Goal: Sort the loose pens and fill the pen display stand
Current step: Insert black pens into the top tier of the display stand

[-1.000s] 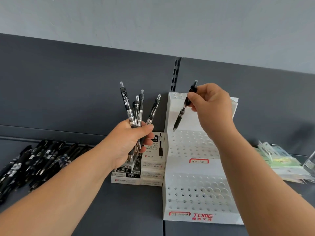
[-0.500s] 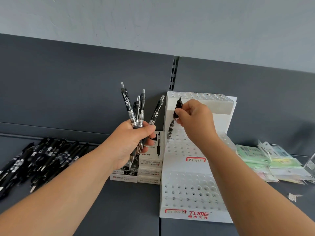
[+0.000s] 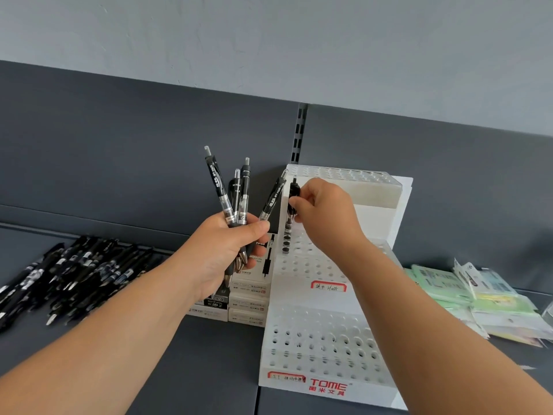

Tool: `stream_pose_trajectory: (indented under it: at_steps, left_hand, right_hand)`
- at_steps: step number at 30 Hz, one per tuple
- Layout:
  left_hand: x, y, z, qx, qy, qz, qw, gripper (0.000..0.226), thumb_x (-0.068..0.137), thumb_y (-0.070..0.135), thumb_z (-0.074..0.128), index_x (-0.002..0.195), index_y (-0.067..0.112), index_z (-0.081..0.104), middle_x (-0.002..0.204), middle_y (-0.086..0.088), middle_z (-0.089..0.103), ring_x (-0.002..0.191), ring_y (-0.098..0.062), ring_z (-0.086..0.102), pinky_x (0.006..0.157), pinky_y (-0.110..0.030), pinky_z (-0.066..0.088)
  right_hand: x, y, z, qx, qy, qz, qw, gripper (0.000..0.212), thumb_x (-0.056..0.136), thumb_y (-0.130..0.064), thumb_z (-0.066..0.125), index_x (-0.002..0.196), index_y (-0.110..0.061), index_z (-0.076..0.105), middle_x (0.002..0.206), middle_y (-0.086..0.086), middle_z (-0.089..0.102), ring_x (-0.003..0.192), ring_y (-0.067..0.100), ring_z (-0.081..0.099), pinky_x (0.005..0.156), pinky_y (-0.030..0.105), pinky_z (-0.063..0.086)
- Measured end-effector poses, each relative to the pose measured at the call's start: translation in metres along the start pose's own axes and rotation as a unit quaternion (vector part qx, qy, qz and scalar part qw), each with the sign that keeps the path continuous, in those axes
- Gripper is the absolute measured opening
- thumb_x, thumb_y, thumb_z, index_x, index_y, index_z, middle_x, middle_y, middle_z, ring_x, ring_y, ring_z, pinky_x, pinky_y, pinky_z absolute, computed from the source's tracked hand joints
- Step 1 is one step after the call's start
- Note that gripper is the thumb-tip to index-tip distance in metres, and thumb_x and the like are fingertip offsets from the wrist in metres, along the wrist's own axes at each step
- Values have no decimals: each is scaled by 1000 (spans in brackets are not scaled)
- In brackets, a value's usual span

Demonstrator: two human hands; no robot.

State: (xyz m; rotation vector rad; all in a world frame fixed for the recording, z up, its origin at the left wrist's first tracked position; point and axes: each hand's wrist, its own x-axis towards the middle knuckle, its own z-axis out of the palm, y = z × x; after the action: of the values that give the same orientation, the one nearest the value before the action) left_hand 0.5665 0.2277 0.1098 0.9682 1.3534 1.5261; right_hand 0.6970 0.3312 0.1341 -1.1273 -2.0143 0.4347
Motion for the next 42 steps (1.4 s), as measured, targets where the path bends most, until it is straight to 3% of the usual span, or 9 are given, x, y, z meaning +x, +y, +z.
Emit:
stream_pose_trajectory:
  at_steps: [6, 8, 11, 16, 20, 23, 26, 34, 42]
  left_hand:
    - [-3, 2, 5, -13, 2, 1, 1000, 12, 86, 16, 66, 94, 7, 65, 77, -6, 69, 63, -13, 64, 57, -27, 52]
    - [-2, 4, 7, -9, -6, 2, 1000, 13, 87, 17, 66, 95, 7, 66, 77, -6, 70, 64, -14, 63, 57, -27, 52]
    - [0, 6, 11, 21, -3, 29, 999, 6, 85, 15, 67, 86, 9, 66, 71, -2, 67, 64, -13, 60, 59, -28, 50]
    - [5, 4, 19, 120, 22, 101, 987, 15, 81, 17, 72, 82, 7, 62, 61, 0, 56, 64, -15, 54, 66, -33, 45]
    - [6, 8, 18, 47, 26, 80, 995, 14, 88, 24, 64, 85, 11, 65, 71, -2, 67, 73, -19, 62, 81, -42, 50]
    - [10, 9, 12, 14, 60, 63, 996, 13, 91, 25, 61, 94, 13, 64, 83, -3, 70, 81, -17, 67, 86, -44, 55]
    - [9, 7, 8, 5, 64, 38, 997, 17, 92, 24, 58, 99, 9, 63, 72, -3, 65, 70, -17, 63, 79, -45, 58]
    - [6, 3, 4, 13, 46, 21, 999, 18, 93, 21, 58, 102, 6, 63, 63, -1, 56, 57, -14, 55, 65, -36, 58]
    - [3, 0, 1, 30, 32, 14, 999, 19, 91, 24, 60, 99, 7, 66, 64, -2, 52, 56, -14, 51, 57, -27, 52]
  right_hand:
    - [-4, -4, -15, -11, 7, -9, 1000, 16, 91, -24, 58, 81, -13, 61, 74, 2, 65, 73, 20, 63, 68, 39, 54]
    - [-10, -9, -23, 91, 43, 5, 995, 15, 93, -24, 56, 83, -14, 61, 76, 0, 65, 71, 15, 61, 65, 32, 53]
    - [-22, -19, -28, 336, -51, 82, 937, 17, 92, -28, 56, 90, -13, 62, 86, 3, 67, 72, 12, 62, 67, 26, 53]
    - [-30, -22, -19, 361, -31, 95, 927, 18, 89, -23, 64, 87, -5, 62, 79, 6, 63, 69, 11, 60, 67, 22, 54]
    - [-25, -19, -34, 399, -3, 105, 911, 12, 93, -18, 58, 86, -13, 67, 82, 4, 66, 72, 12, 61, 71, 25, 55]
    - [-15, -16, -48, 348, 57, 70, 933, 11, 95, -20, 54, 98, -24, 64, 84, -4, 67, 73, 8, 64, 68, 22, 57]
    - [-7, -14, -52, 285, 88, 23, 954, 15, 96, -19, 53, 107, -27, 60, 85, -8, 65, 76, 5, 64, 64, 19, 57]
    - [-1, -10, -29, 201, 78, -9, 976, 16, 96, -22, 53, 110, -27, 60, 86, -1, 65, 85, 16, 65, 78, 40, 57]
    - [-2, -4, -25, 160, 45, -23, 986, 9, 94, -24, 56, 98, -32, 58, 83, -2, 67, 83, 18, 65, 78, 40, 57]
